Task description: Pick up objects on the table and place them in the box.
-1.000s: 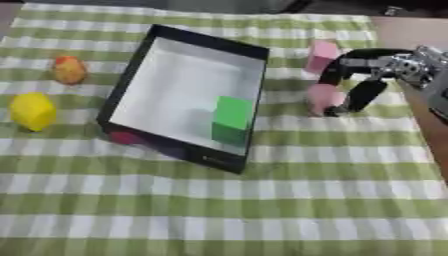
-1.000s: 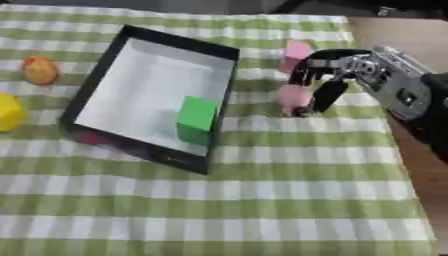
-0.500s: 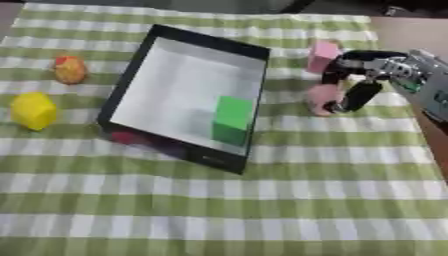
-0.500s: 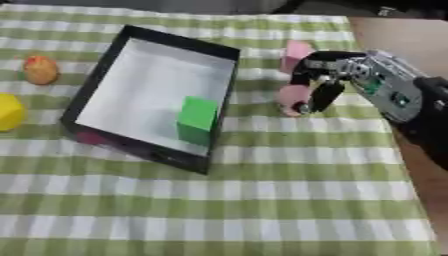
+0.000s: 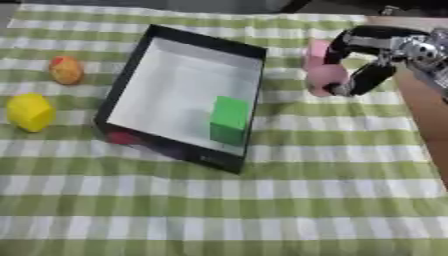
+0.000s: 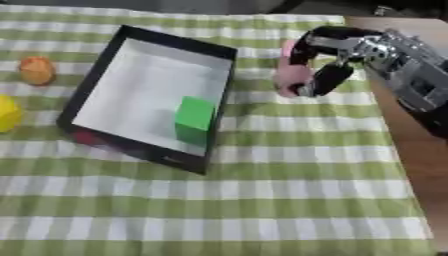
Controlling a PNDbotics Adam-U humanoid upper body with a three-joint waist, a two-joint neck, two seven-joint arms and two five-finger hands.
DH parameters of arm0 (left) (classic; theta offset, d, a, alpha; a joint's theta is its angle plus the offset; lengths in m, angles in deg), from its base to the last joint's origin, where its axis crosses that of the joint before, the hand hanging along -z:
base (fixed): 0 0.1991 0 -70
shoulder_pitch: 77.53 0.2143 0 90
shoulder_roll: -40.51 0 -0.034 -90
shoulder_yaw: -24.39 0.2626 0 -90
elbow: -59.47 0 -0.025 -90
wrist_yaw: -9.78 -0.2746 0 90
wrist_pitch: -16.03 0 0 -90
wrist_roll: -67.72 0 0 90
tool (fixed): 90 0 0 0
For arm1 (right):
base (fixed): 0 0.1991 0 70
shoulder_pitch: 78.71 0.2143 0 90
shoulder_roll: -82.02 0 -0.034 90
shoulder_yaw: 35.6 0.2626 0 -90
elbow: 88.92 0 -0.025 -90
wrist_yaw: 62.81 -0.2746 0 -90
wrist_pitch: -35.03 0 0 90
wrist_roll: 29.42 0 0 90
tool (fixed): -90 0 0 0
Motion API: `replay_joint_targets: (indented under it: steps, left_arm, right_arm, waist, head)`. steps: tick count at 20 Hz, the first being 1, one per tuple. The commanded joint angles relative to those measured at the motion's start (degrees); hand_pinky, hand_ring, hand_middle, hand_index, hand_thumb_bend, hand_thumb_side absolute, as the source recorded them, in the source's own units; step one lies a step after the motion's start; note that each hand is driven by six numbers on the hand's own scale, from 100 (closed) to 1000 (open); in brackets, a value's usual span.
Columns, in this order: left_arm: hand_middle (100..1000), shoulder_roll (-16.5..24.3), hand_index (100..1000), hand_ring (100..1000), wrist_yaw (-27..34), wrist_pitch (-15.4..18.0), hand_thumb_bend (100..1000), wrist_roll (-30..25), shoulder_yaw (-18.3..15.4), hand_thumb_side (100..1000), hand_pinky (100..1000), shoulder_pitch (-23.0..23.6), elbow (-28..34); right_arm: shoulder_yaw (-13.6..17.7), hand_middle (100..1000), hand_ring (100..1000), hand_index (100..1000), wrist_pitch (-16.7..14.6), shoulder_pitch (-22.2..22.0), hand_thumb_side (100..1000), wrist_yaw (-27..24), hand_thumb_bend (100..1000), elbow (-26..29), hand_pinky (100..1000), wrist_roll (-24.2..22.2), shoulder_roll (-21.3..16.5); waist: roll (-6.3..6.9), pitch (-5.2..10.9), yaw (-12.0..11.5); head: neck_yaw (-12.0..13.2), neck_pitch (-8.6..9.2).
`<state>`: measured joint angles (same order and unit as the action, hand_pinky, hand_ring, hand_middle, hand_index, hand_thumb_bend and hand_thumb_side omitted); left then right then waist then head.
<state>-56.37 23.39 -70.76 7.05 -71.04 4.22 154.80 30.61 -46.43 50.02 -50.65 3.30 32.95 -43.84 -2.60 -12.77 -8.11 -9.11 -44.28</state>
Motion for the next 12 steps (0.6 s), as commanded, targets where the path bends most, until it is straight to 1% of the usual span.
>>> replay_joint_targets:
  steps: [1,3,6,7,9,12]
  left_arm:
    - [687,1.43,769,693,-0.27,0.05,393,0.07,-0.29,634,742,-0.38,0.89]
    - [687,1.59,769,694,-0.33,0.03,392,0.11,-0.31,634,742,-0.31,0.90]
    - [687,1.82,769,694,-0.42,-0.01,392,0.11,-0.32,634,743,-0.19,0.90]
    - [688,1.86,769,695,-0.43,-0.03,391,0.08,-0.30,634,743,-0.14,0.88]
    - [688,1.92,769,695,-0.42,-0.08,391,0.02,-0.23,634,742,-0.07,0.82]
    - [688,2.03,769,695,-0.34,-0.15,390,-0.10,-0.08,633,742,-0.15,0.76]
  right_arm:
    - [4.04,552,719,554,2.62,2.37,100,-2.67,226,8.31,844,-1.25,-3.59]
    - [4.84,553,719,551,4.01,5.20,100,-3.82,231,11.08,843,-2.64,-3.15]
    - [3.47,556,718,553,4.91,11.33,100,-3.71,236,11.51,841,-5.30,-0.49]
    - [2.64,556,717,554,4.96,13.52,100,-3.27,224,10.82,841,-6.23,0.98]
    - [0.93,557,716,554,4.67,17.63,100,-2.15,237,8.78,840,-7.94,4.27]
    - [-1.82,557,715,554,3.52,23.39,100,0.25,239,4.70,839,-10.36,10.34]
  waist:
    - [0.49,0.74,0.23]
    - [0.44,0.90,0.37]
    - [0.35,1.21,0.52]
    - [0.34,1.30,0.55]
    - [0.39,1.45,0.58]
    - [0.62,1.55,0.31]
  head:
    - [-0.38,0.16]
    - [-0.50,0.16]
    - [-0.73,0.16]
    - [-0.86,0.16]
    - [-1.11,0.16]
    - [-1.71,0.16]
